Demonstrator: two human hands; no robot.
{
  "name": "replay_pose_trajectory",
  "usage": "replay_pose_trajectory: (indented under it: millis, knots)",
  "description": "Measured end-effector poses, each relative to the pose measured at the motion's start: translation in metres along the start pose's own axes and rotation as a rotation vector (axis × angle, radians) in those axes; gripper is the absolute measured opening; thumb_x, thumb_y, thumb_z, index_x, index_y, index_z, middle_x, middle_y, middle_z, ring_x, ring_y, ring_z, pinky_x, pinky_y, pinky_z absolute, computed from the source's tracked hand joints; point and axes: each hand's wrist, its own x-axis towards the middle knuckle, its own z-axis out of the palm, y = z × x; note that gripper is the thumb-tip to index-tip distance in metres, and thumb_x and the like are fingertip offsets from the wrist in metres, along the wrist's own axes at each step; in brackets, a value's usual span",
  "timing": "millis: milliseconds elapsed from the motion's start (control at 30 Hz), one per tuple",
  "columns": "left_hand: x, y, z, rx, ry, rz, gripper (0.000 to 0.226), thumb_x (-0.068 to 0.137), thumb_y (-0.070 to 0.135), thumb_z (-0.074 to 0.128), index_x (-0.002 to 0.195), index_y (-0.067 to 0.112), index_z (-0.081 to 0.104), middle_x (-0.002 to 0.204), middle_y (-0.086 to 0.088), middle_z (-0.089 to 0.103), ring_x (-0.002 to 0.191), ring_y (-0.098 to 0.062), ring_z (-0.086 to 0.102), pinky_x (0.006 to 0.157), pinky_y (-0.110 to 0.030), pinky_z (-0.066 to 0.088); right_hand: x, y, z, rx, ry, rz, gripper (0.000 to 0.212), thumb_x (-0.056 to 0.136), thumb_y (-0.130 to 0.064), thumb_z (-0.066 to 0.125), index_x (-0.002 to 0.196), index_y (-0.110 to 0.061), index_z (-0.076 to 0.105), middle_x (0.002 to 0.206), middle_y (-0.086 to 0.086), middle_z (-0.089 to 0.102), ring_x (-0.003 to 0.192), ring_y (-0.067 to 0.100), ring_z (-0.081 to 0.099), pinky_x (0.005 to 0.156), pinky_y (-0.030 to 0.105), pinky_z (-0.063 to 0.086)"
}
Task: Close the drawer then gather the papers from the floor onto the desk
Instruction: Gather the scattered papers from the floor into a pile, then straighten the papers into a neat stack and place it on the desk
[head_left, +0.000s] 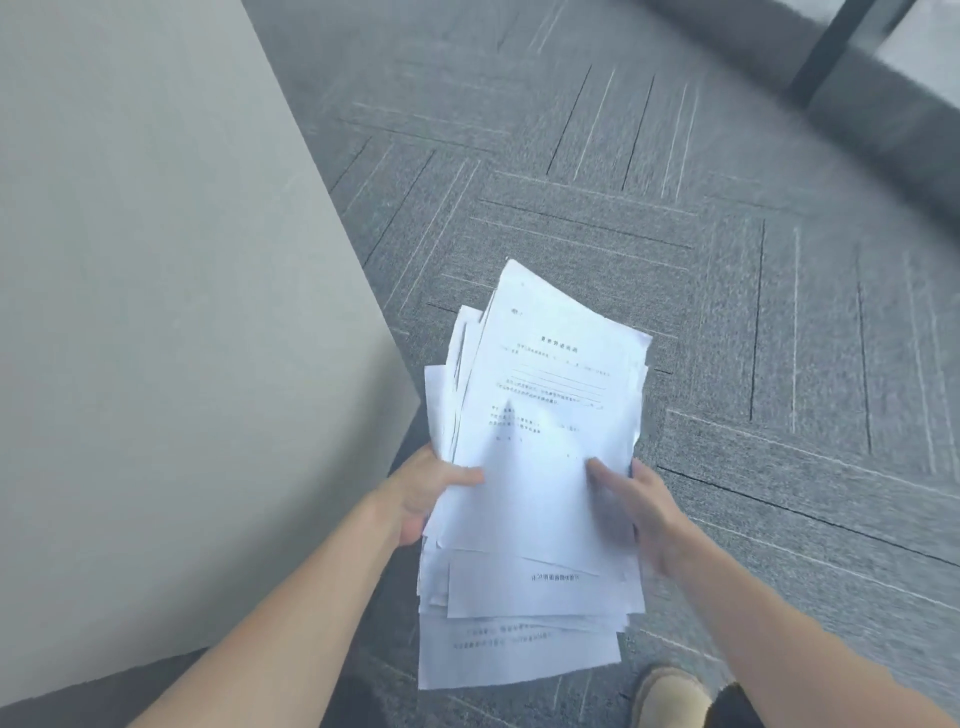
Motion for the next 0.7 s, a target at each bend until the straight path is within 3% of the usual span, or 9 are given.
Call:
replay_pose_trajectory:
  millis: [67,133,233,367,467,700]
  knots:
    - [-0.031,0.037,0.009,-0.009,0.018,0.045,0.033,0.088,-0.012,0.062,0.116,0.005,0.068,0.078,-0.001,0.080,0.067,-0.019,0.076,0.064,-0.035,0.062,-0.028,-0.040,-0.007,0.008,0.024,-0.082,0.017,0.093,-0.020,0.069,0.106,-0.010,0.068,0.107,0.014,0.077,0.088,0.029,0.074,0.078,0.049,0.061]
    - [-0.064,0.078,0.020,0.003,0.033,0.106,0.029,0.087,-0.013,0.061,0.113,-0.001,0.067,0.072,-0.002,0.079,0.064,-0.021,0.076,0.070,-0.039,0.061,-0.058,-0.085,-0.014,0.015,0.003,-0.174,0.020,0.091,-0.009,0.068,0.110,-0.004,0.069,0.107,0.018,0.077,0.082,0.028,0.071,0.074,0.043,0.061]
    - [-0.121,0.137,0.040,0.031,0.058,0.200,0.023,0.088,-0.007,0.064,0.111,-0.005,0.068,0.069,-0.001,0.079,0.077,-0.028,0.072,0.086,-0.047,0.057,-0.115,-0.150,-0.021,-0.028,0.006,-0.326,0.022,0.089,-0.002,0.067,0.110,-0.004,0.070,0.102,0.013,0.077,0.082,0.025,0.072,0.076,0.036,0.060]
    - [-0.203,0.210,0.061,0.002,0.101,0.358,0.016,0.092,0.007,0.064,0.105,0.003,0.072,0.074,-0.003,0.078,0.068,-0.023,0.074,0.071,-0.033,0.060,-0.198,-0.226,-0.031,0.008,0.051,-0.510,0.023,0.087,-0.010,0.074,0.110,-0.010,0.071,0.104,0.009,0.079,0.095,0.028,0.076,0.079,0.037,0.063]
    - [-0.278,0.253,0.069,-0.004,0.080,0.457,0.013,0.094,0.015,0.060,0.091,0.011,0.073,0.075,-0.005,0.078,0.061,-0.018,0.074,0.065,-0.029,0.056,-0.273,-0.273,-0.037,0.069,0.041,-0.635,0.023,0.084,-0.012,0.076,0.107,-0.011,0.073,0.099,0.009,0.080,0.083,0.023,0.077,0.067,0.030,0.063]
    - [-0.479,0.318,0.051,0.029,0.231,0.701,0.014,0.089,0.016,0.064,0.099,0.008,0.071,0.077,-0.008,0.073,0.060,-0.020,0.070,0.054,-0.024,0.053,-0.456,-0.351,-0.022,0.149,-0.083,-0.941,0.022,0.087,-0.007,0.071,0.109,-0.007,0.069,0.091,0.010,0.079,0.070,0.024,0.075,0.061,0.034,0.062]
